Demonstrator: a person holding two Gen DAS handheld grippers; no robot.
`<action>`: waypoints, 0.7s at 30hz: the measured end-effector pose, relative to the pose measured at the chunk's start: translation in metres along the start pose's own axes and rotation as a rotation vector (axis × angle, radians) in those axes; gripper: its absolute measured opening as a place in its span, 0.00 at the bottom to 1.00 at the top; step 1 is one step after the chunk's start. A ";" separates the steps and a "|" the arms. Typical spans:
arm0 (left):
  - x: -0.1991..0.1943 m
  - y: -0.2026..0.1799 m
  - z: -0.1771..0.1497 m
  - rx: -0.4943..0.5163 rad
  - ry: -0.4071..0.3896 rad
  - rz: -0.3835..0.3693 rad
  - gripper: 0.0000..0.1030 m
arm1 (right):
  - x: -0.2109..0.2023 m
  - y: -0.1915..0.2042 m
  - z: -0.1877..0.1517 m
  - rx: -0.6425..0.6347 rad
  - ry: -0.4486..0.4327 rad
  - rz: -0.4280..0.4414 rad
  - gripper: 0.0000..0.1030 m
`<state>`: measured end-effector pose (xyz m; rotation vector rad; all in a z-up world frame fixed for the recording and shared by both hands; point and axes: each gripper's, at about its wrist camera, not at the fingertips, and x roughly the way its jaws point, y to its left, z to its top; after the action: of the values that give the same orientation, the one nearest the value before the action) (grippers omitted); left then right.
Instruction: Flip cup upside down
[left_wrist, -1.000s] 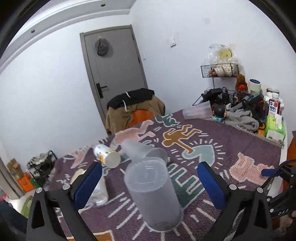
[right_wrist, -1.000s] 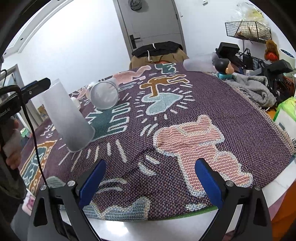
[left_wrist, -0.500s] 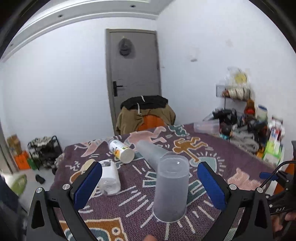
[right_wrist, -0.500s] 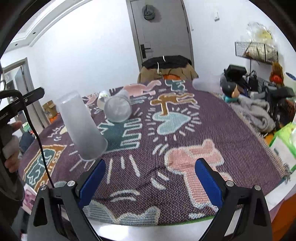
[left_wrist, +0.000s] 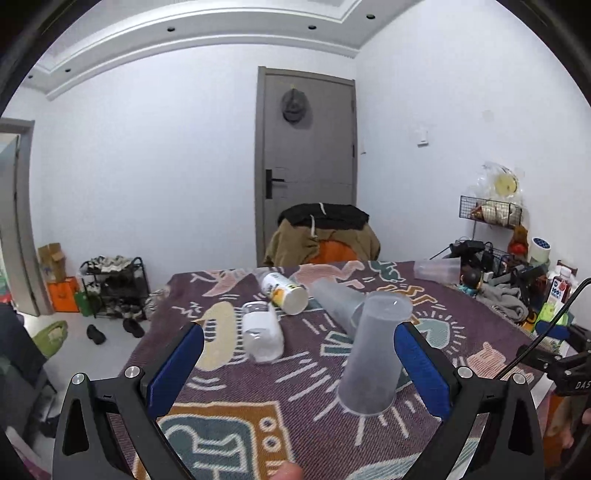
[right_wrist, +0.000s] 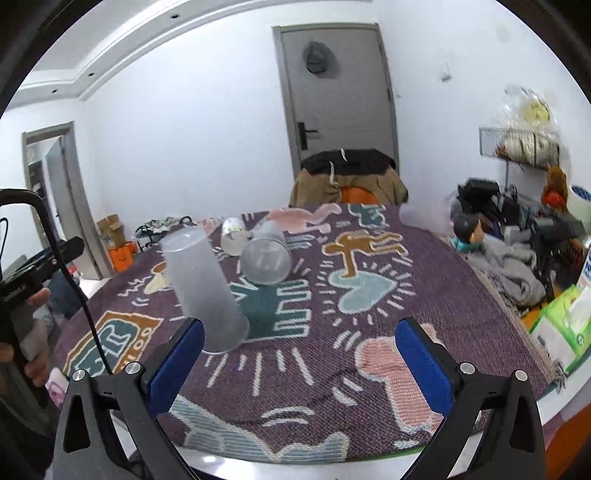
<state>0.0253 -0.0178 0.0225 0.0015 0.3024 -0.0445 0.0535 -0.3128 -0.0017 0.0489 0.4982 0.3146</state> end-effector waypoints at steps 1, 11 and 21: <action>-0.004 0.001 -0.002 0.009 -0.005 0.008 1.00 | -0.001 0.005 0.000 -0.022 -0.005 0.009 1.00; -0.033 0.004 -0.027 0.084 -0.040 0.081 1.00 | -0.012 0.025 -0.008 -0.098 -0.037 0.066 1.00; -0.044 0.019 -0.049 0.006 -0.028 0.119 1.00 | -0.014 0.016 -0.024 -0.090 0.000 0.064 1.00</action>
<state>-0.0305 0.0036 -0.0108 0.0254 0.2737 0.0729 0.0260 -0.3032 -0.0143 -0.0229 0.4824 0.3994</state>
